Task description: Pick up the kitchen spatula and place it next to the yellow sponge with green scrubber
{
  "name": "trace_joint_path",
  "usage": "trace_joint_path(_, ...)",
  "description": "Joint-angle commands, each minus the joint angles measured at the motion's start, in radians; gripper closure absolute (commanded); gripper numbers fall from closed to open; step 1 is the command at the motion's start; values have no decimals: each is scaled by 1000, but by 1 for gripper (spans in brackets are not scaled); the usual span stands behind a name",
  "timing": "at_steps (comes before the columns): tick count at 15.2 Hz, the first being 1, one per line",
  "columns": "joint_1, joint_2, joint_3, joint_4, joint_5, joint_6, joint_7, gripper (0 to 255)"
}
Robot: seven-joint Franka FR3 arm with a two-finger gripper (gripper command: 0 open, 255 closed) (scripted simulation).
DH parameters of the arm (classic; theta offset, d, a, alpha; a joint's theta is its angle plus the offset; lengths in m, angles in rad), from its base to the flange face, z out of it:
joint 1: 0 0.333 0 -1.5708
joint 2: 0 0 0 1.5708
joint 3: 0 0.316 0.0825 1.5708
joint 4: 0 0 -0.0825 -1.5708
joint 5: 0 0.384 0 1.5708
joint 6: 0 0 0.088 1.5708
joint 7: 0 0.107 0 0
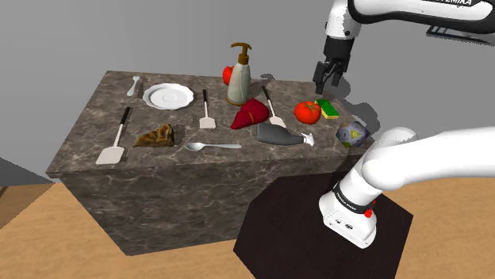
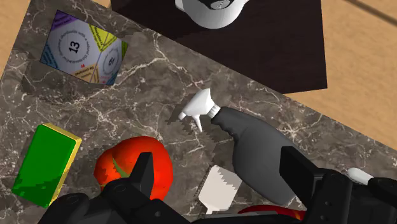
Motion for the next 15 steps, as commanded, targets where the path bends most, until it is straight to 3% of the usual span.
trace_joint_path(1,0,0,0,0,0,0,0,0)
trace_joint_path(8,21,160,88,-9,86,206,183,0)
trace_joint_path(15,33,372,166,56,129,397,352,0)
